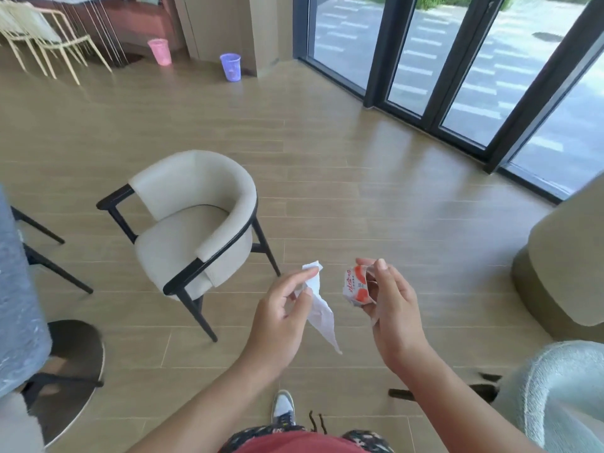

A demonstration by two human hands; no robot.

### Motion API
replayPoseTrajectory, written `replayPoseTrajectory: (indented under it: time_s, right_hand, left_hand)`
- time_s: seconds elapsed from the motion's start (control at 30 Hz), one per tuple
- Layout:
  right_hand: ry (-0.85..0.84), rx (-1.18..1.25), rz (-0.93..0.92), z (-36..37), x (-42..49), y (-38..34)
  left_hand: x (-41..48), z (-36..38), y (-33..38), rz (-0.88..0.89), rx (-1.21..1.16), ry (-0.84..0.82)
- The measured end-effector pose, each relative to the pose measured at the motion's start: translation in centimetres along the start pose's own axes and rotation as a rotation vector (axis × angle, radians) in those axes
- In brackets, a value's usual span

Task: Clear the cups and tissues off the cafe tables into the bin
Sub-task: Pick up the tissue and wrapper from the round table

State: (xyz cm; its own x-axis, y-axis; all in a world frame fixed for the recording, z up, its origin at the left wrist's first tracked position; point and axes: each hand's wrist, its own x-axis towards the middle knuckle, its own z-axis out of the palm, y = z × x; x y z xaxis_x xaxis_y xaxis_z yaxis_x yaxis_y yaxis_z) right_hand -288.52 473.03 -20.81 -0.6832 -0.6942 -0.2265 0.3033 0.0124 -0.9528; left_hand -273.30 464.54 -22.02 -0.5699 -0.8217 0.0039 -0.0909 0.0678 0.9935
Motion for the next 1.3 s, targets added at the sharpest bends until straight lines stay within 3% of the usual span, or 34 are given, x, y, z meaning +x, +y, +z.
replayPoseTrajectory:
  time_s: [0.23, 0.5, 0.87, 1.3]
  right_hand:
    - [0.060, 0.021, 0.004, 3.2, 12.6, -1.8]
    - [0.078, 0.052, 0.006, 3.4, 30.9, -3.3]
    - [-0.102, 0.008, -0.002, 5.5, 60.0, -13.5]
    - [-0.136, 0.013, 0.042, 13.2, 84.2, -15.4]
  left_hand:
    - [14.4, -1.2, 0.7, 0.016, 0.019, -0.057]
    - [32.6, 2.5, -1.1, -0.015, 0.024, -0.076]
    - [59.1, 8.0, 2.4, -0.023, 0.008, 0.108]
    - [83.9, 5.3, 0.0, -0.019, -0.038, 0.218]
